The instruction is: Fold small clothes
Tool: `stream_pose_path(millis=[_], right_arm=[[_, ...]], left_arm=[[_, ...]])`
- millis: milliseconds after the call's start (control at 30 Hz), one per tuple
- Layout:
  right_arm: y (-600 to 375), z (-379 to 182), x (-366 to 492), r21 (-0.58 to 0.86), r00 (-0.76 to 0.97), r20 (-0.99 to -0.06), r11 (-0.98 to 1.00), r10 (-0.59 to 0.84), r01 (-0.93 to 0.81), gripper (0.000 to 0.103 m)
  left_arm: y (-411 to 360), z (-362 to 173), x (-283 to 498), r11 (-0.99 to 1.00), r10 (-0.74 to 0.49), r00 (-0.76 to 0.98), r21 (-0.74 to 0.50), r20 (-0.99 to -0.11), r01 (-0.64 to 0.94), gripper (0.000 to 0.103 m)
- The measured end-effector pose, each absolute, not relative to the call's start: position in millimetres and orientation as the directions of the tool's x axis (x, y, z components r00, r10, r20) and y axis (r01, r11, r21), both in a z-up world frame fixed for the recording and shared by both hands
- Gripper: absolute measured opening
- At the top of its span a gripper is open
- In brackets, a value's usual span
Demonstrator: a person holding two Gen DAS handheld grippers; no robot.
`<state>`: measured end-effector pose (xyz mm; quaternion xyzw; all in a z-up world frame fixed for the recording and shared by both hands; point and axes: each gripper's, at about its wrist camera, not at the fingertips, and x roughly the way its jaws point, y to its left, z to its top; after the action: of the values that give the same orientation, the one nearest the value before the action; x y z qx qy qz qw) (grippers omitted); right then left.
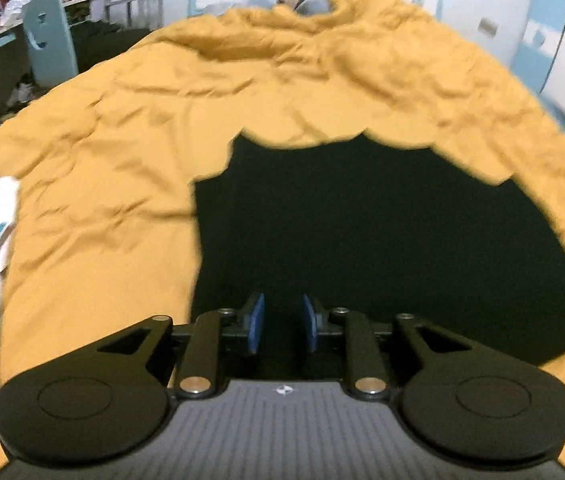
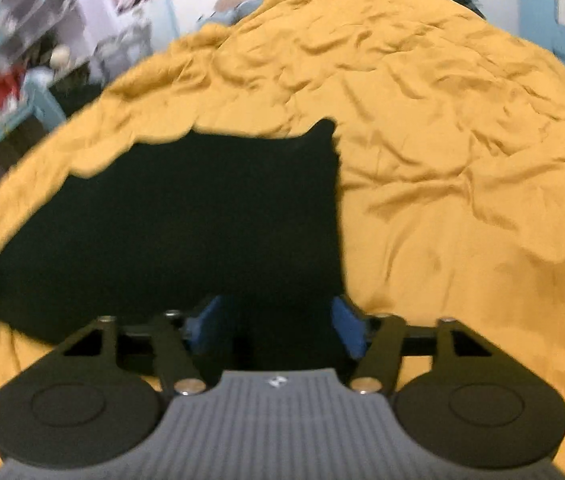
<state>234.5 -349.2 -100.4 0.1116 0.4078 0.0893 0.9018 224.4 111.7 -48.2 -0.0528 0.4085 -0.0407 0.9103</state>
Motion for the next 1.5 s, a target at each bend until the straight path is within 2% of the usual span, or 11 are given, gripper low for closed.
stream_pose_path(millis=[133, 300, 500, 633, 767, 900, 1000, 1233, 1400, 1500], right_arm=[[-373.0, -106.3, 270.1, 0.382, 0.674, -0.685, 0.924, 0.276, 0.009, 0.068], [-400.4, -130.1, 317.5, 0.598, 0.679, -0.616, 0.798, 0.399, 0.074, 0.068], [-414.0, -167.7, 363.9, 0.741, 0.657, -0.555, 0.661, 0.510, 0.114, 0.066], [-418.7, -188.2, 381.5, 0.769, 0.649, -0.545, 0.625, 0.531, 0.135, 0.053], [-420.6, -201.4, 391.2, 0.804, 0.646, -0.511, 0.580, 0.567, 0.128, 0.046], [-423.1, -211.3, 392.8, 0.846, 0.644, -0.469, 0.517, 0.604, 0.132, 0.019], [-423.2, -209.2, 389.8, 0.864, 0.656, -0.437, 0.490, 0.615, 0.116, 0.006], [-406.2, -169.6, 384.8, 0.860, 0.683, -0.404, 0.508, 0.609, 0.055, 0.003], [-371.1, -123.8, 378.5, 0.813, 0.686, -0.440, 0.581, 0.580, 0.030, 0.003], [-345.3, -99.1, 375.5, 0.802, 0.680, -0.441, 0.597, 0.585, 0.006, 0.003]], left_arm=[[88.9, -40.9, 247.8, 0.986, -0.164, 0.677, -0.144, -0.718, 0.085, 0.027], [63.5, -55.5, 281.7, 0.967, -0.240, 0.651, -0.239, -0.720, 0.091, 0.027], [38.4, -75.4, 327.4, 0.952, -0.289, 0.607, -0.289, -0.740, 0.100, 0.027], [21.1, -88.5, 351.1, 0.948, -0.311, 0.580, -0.293, -0.753, 0.129, 0.027], [3.8, -98.2, 373.8, 0.953, -0.298, 0.569, -0.271, -0.766, 0.135, 0.027], [-9.5, -112.8, 398.5, 0.964, -0.265, 0.552, -0.236, -0.790, 0.125, 0.027], [-19.6, -122.7, 413.7, 0.974, -0.225, 0.551, -0.188, -0.804, 0.123, 0.027], [-14.7, -106.9, 420.3, 0.976, -0.214, 0.598, -0.199, -0.772, 0.092, 0.027], [12.2, -70.0, 392.4, 0.975, -0.213, 0.652, -0.199, -0.728, 0.096, 0.027], [43.4, -50.6, 379.2, 0.986, -0.158, 0.667, -0.155, -0.729, 0.064, 0.027]])
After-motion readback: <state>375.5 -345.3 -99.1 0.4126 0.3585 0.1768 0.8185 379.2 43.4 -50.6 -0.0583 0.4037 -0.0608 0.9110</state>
